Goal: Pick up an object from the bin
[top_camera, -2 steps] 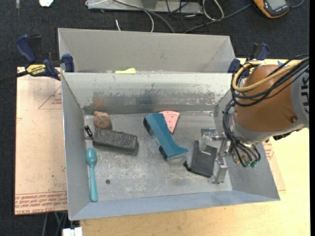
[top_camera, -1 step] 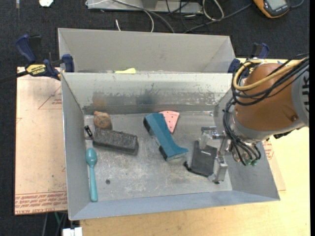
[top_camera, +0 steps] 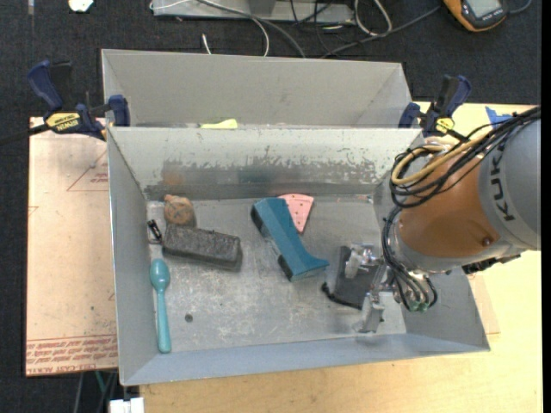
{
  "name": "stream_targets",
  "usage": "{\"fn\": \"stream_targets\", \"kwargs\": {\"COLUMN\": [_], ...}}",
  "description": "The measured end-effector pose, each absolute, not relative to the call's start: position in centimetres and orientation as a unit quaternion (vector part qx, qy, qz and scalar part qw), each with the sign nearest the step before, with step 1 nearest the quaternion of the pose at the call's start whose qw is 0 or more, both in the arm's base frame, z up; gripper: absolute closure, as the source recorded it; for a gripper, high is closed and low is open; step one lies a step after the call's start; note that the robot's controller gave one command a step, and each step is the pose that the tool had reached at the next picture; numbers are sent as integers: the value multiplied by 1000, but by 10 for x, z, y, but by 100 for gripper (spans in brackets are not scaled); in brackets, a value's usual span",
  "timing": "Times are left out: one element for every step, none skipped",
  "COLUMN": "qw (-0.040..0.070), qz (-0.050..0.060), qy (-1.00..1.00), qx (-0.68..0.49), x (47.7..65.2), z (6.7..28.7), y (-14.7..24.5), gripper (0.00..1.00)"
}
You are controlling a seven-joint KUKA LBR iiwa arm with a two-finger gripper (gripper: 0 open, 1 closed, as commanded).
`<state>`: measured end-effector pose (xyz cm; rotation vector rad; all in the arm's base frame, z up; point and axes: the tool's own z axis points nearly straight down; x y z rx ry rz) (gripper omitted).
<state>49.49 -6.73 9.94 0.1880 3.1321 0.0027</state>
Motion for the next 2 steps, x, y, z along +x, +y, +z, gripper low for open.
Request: {"fn": "stream_targets", "kwargs": {"qw": [5,2], "qz": [1,2], "qy": [998,989], "qx": [59,150], "x": [496,493], "z": [69,70], "y": [-68,-67], "gripper": [0,0]}}
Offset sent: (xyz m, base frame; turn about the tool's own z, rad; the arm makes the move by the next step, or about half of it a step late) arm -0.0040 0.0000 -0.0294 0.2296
